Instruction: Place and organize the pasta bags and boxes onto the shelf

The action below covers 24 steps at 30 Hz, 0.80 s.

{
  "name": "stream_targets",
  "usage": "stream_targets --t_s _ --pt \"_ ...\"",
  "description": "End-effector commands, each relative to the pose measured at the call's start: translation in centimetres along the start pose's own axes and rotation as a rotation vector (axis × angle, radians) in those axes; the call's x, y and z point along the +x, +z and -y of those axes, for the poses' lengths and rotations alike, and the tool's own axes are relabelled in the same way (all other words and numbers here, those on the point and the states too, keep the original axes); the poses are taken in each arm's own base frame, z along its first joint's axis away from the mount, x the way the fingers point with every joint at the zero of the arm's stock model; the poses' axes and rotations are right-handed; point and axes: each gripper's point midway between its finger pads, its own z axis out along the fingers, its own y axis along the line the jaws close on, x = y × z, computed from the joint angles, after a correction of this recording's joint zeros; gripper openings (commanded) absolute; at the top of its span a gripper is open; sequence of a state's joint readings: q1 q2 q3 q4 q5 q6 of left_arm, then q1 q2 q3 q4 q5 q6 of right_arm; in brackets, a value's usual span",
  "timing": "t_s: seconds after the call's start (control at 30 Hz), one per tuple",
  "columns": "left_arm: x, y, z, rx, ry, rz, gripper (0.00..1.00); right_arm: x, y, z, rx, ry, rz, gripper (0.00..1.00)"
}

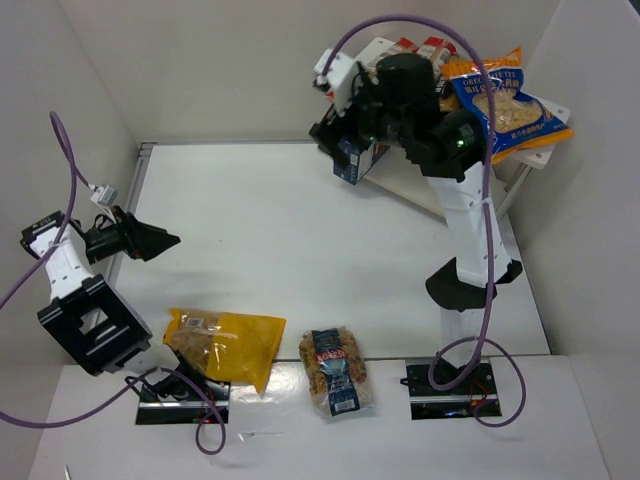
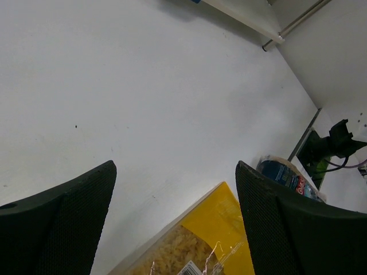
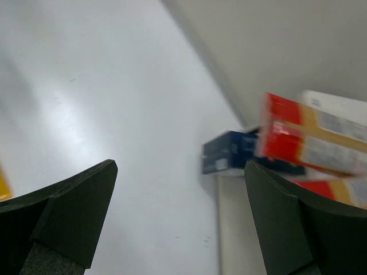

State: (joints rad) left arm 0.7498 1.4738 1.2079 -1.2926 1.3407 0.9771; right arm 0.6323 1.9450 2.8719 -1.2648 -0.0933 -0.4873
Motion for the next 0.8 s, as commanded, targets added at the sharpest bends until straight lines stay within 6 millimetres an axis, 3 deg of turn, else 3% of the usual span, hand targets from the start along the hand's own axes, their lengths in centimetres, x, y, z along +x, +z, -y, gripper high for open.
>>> stream_targets --t_s 0.0,0.1,0.13,0.2,0.23,0.3,0.33,0.37,0.4,0.43,0.47,0.5,0.57,0.63,0.67,0.73,0.77 --pt "-0.3 -0.2 0.6 -0.025 0.079 0.001 0.9 -0.5 -0.3 -6.5 -0.231 -0.01 0.01 1.0" --pt "-0.3 -0.4 0.4 -0.086 0.099 -0.016 0.93 -0.6 -0.3 -10.8 -0.349 -0.033 -0.003 1.0" --pt "-0.7 -0.6 0.8 -0.111 0.131 -0.012 0.93 0.2 0.3 -13.2 -0.429 -0.036 -0.032 1.0" --pt "-0.8 -0.8 0.3 -0.172 0.13 -0.007 0.95 1.2 -0.4 -15.3 -0.506 -0.048 -0.055 1.0" --pt "-1.3 -1.0 1.0 -0.201 0.169 0.005 1.0 3.8 0.4 -16.9 -0.565 -0.033 -0.138 1.0" --pt "-2.0 -1.5 1.2 -0.282 0.194 0.031 1.0 5.1 0.4 -18.1 -0.62 -0.031 -0.161 1.0" --pt "-2.7 -1.7 1.0 -0.314 0.23 0.047 1.0 7.4 1.2 -19.2 -0.639 0.002 -0.224 1.0" --pt "-2.8 -1.7 1.3 -0.325 0.22 0.054 1.0 6.8 0.0 -18.2 -0.636 0.054 -0.168 1.0" --pt "-3.3 -2.0 1.8 -0.357 0.255 0.065 1.0 5.7 0.5 -17.6 -0.622 0.096 -0.082 1.0" --pt "-3.2 -2.1 1.8 -0.371 0.254 0.07 1.0 8.7 0.9 -18.4 -0.64 0.138 -0.132 1.0" --pt "-3.1 -1.9 1.9 -0.374 0.246 0.072 1.0 8.4 -0.2 -17.1 -0.56 0.141 -0.094 1.0" --pt "-3.4 -2.1 2.1 -0.389 0.265 0.081 1.0 10.4 0.6 -17.7 -0.537 0.172 -0.118 1.0" --pt "-2.9 -2.1 1.6 -0.409 0.241 0.074 1.0 12.0 0.0 -17.1 -0.489 0.211 -0.127 1.0" --pt "-2.5 -2.2 1.4 -0.428 0.227 0.071 1.0 16.0 0.3 -17.3 -0.489 0.272 -0.204 1.0" --pt "-2.3 -2.3 1.3 -0.443 0.226 0.068 1.0 18.9 0.6 -16.2 -0.448 0.324 -0.258 1.0" --pt "-2.4 -2.5 1.4 -0.466 0.23 0.072 1.0 21.9 0.8 -14.6 -0.381 0.385 -0.322 1.0" --pt "-2.6 -2.7 1.9 -0.479 0.254 0.079 1.0 24.9 0.9 -13.5 -0.336 0.431 -0.39 1.0"
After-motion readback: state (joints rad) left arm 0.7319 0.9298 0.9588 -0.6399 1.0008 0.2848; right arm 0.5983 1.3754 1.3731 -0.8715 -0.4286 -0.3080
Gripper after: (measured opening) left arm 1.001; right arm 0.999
